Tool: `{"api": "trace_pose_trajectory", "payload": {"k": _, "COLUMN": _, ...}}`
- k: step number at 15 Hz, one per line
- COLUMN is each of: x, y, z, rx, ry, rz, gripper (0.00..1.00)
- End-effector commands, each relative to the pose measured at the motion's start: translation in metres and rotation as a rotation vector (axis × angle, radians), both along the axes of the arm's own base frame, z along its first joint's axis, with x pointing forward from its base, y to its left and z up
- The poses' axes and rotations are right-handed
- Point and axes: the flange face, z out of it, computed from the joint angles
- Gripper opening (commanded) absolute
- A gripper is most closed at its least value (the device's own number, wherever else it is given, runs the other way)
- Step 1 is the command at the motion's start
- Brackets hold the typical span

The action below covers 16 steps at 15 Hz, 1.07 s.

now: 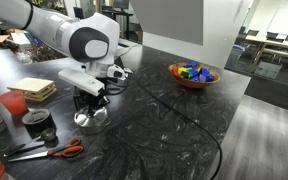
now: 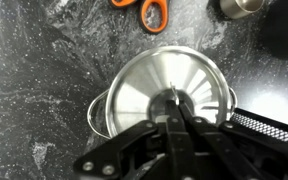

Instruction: Take the lid from the table and put it on the silver pot

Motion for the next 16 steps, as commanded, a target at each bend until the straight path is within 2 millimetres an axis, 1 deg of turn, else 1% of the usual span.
{"api": "trace_pose_trajectory", "payload": {"k": 1, "x": 0.002, "y": -0.005, "z": -0.003, "rx": -0.008, "ry": 0.01, "rz": 0.012, "gripper": 0.01}}
{"api": "trace_pose_trajectory", "payload": {"k": 2, "x": 0.002, "y": -0.005, "z": -0.003, "rx": -0.004, "ry": 0.012, "rz": 0.012, "gripper": 0.01}}
{"api": "trace_pose_trajectory", "payload": {"k": 3, "x": 0.001, "y": -0.004, "z": -0.002, "rx": 0.0, "ry": 0.013, "rz": 0.013, "gripper": 0.06}}
{"api": "trace_pose_trajectory", "payload": {"k": 4, "x": 0.001, "y": -0.004, "z": -0.001, "rx": 0.01, "ry": 0.01, "rz": 0.01, "gripper": 0.3}}
{"api": "trace_pose_trajectory", "payload": {"k": 6, "x": 0.001, "y": -0.005, "z": 0.0, "rx": 0.018, "ry": 0.01, "rz": 0.007, "gripper": 0.34}}
{"api": "trace_pose_trajectory", "payload": {"k": 7, "x": 0.0, "y": -0.006, "z": 0.003, "rx": 0.025, "ry": 0.012, "rz": 0.007, "gripper": 0.4}}
{"api": "trace_pose_trajectory", "payload": {"k": 9, "x": -0.003, "y": -0.008, "z": 0.009, "rx": 0.028, "ry": 0.005, "rz": 0.005, "gripper": 0.55}}
{"api": "trace_pose_trajectory", "payload": {"k": 12, "x": -0.01, "y": -0.009, "z": 0.027, "rx": 0.024, "ry": -0.023, "rz": 0.006, "gripper": 0.75}}
{"api": "trace_pose_trajectory", "payload": {"k": 15, "x": -0.024, "y": -0.007, "z": 0.054, "rx": 0.024, "ry": -0.06, "rz": 0.012, "gripper": 0.97}}
{"api": "trace_pose_trajectory", "payload": {"k": 16, "x": -0.03, "y": -0.007, "z": 0.063, "rx": 0.026, "ry": -0.071, "rz": 0.013, "gripper": 0.99}}
